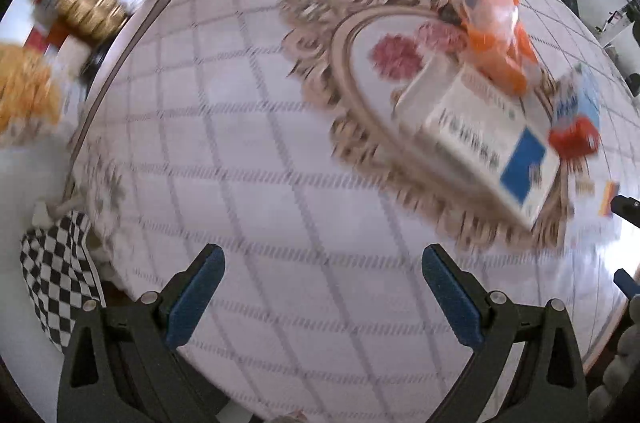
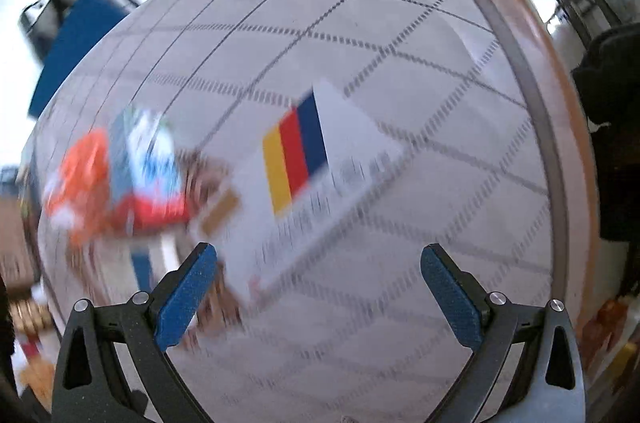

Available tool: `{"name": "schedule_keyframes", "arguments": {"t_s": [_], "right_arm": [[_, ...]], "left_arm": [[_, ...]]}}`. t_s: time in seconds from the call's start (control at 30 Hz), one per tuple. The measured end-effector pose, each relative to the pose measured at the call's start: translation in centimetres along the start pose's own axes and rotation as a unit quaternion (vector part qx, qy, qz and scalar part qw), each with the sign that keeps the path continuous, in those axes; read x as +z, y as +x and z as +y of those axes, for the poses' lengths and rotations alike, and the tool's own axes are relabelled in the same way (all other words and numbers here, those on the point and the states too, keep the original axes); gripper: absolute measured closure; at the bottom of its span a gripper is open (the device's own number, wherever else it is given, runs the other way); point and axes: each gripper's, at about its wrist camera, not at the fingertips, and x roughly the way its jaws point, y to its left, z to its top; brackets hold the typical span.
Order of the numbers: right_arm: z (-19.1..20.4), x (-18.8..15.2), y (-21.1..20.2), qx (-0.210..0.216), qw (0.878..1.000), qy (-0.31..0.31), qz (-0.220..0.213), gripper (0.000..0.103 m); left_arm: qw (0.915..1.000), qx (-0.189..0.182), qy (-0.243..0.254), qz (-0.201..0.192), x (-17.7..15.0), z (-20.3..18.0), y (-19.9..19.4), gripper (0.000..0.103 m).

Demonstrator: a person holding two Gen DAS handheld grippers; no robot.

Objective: Collect trash
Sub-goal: 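Grasp white medicine box with left tool while right tool grasps striped medicine box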

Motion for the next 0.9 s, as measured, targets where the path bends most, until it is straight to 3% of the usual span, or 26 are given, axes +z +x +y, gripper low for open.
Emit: {"name": "schedule_keyframes", "arguments": {"t_s": [0.07, 0.17, 0.3, 0.43, 0.53, 0.57, 0.67, 0.73, 0.9], "right_arm": [[1.0, 1.5, 1.0, -0.006, 1.000, 0.011, 0.002, 0.000], [2.9, 3.0, 2.2, -0.053, 0.999, 0.012, 0.004, 0.000], [5.2, 2.5, 3.1, -0.112, 0.993, -0.042, 0.003, 0.002], [5.6, 0.8, 2.7, -0.131, 0.983, -0.130, -0.012, 0.013], [4.5, 0.1, 1.9, -0.155, 0.972, -0.176, -0.024, 0.033], [3.8, 0.1, 1.7, -0.166, 0.970, -0.178, -0.024, 0.034], [1.4, 1.4, 1.4, -0.159, 0.978, -0.138, -0.005, 0.032], [0.2, 2.8, 1.1, -0.140, 0.986, -0.089, 0.002, 0.022], [-0.8, 5.1, -0.3, -0.116, 0.993, -0.020, -0.018, 0.018]], "left_arm": [[1.0000, 0.007, 0.001, 0.004, 1.2, -0.5, 0.6, 0.002], [0.9996, 0.020, -0.001, 0.020, 2.3, -0.8, 2.1, 0.002], [0.9989, 0.026, -0.009, 0.039, 2.9, -0.9, 3.3, 0.002], [0.9986, 0.019, -0.009, 0.048, 2.7, -1.2, 3.5, 0.002], [0.9985, 0.003, -0.012, 0.052, 3.1, -1.8, 3.2, 0.002], [0.9984, -0.006, -0.017, 0.054, 3.3, -2.0, 3.0, 0.002], [0.9955, -0.041, -0.049, 0.070, 4.1, -2.9, 2.6, 0.002], [0.9908, -0.068, -0.076, 0.089, 4.7, -3.6, 2.7, 0.002], [0.9672, -0.122, -0.167, 0.148, 6.6, -5.2, 4.0, 0.002]]}}
